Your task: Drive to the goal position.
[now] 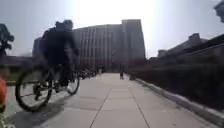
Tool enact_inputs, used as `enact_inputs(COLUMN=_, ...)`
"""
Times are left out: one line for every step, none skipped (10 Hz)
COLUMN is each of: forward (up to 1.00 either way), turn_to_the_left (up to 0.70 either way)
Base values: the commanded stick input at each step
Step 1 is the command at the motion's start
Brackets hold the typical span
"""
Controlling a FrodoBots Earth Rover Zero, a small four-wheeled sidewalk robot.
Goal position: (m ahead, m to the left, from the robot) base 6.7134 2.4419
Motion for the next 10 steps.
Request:
enact_inputs(forward=0.70, turn_to_the_left=0.00)
enact_inputs(forward=0.70, turn_to_the_left=0.00)
enact_inputs(forward=0.70, turn_to_the_left=0.00)
enact_inputs(forward=0.70, turn_to_the_left=0.00)
enact_inputs(forward=0.70, turn_to_the_left=0.00)
enact_inputs(forward=0.70, turn_to_the_left=0.00)
enact_inputs(forward=0.70, turn_to_the_left=0.00)
enact_inputs(forward=0.70, turn_to_the_left=0.00)
enact_inputs(forward=0.70, turn_to_the_left=0.00)
enact_inputs(forward=0.70, turn_to_the_left=0.00)
